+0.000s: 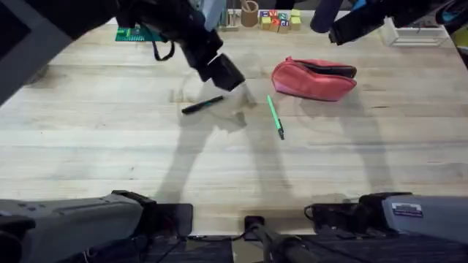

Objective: Unzip the bag, pick up the pens from the table one at a time and place them inside, then zip the bag closed.

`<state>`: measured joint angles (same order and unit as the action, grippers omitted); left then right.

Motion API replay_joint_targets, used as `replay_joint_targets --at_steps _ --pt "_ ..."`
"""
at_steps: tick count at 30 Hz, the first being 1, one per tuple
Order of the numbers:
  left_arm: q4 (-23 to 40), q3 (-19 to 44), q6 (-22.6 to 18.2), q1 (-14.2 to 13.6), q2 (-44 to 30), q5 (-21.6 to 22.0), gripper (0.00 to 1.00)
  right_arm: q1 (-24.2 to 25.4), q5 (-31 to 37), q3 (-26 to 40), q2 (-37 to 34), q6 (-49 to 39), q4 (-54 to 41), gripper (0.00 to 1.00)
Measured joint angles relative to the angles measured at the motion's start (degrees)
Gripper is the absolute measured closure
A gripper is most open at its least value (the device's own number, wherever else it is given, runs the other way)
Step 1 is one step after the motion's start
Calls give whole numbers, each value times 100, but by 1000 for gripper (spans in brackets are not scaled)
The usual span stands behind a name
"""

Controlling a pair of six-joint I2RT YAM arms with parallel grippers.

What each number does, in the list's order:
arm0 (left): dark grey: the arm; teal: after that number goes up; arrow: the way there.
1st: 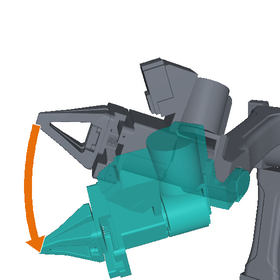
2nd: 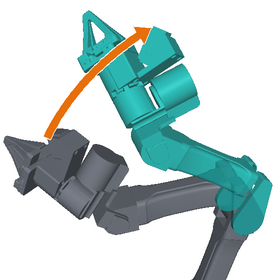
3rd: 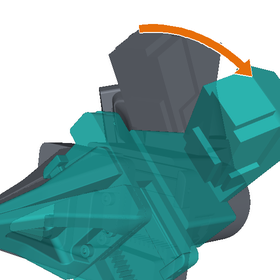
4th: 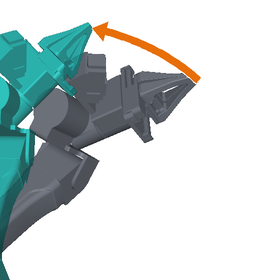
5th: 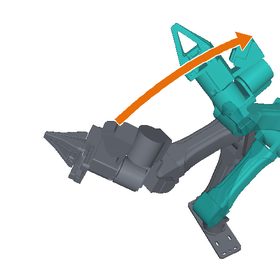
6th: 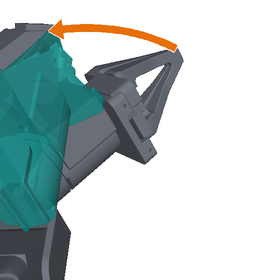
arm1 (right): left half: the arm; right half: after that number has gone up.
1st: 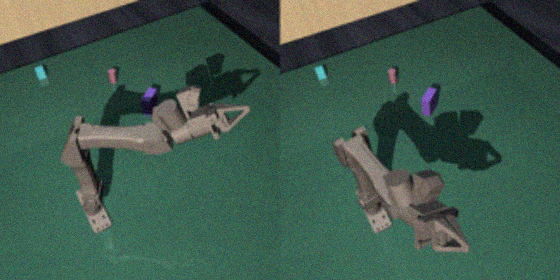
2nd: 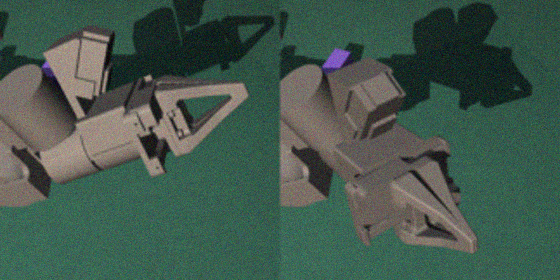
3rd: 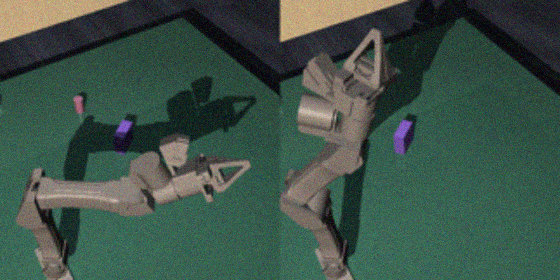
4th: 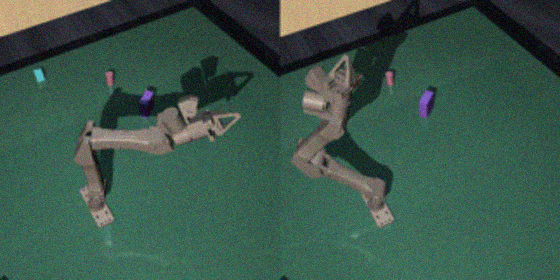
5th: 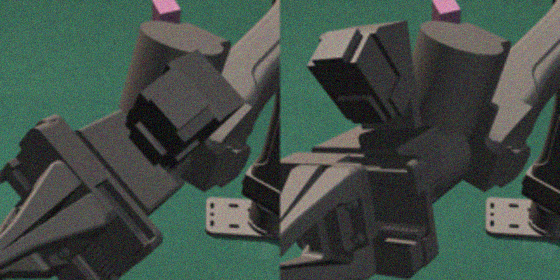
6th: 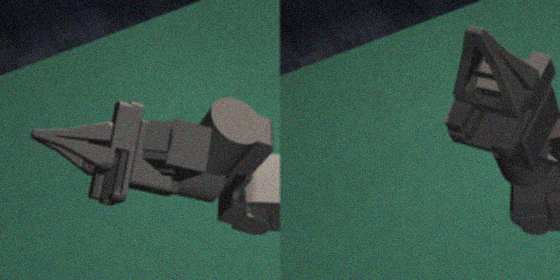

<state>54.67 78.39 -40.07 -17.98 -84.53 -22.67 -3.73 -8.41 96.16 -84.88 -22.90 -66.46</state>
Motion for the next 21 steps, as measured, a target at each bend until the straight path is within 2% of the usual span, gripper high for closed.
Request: replay_joint_targets --at_steps 5,9,14,17,21 --pt "513 0 -2 0 0 734 7 0 0 0 0 0 2 5" --pt "569 0 -2 0 0 1164 7 0 -1 0 0 0 0 5" --pt "601 0 -2 0 0 1487 8 0 0 0 0 0 0 5" --pt "853 0 -2 0 0 1707 7 0 0 0 0 2 0 5" --pt "947 0 -2 0 0 1798 7 0 0 0 2 4 0 5"
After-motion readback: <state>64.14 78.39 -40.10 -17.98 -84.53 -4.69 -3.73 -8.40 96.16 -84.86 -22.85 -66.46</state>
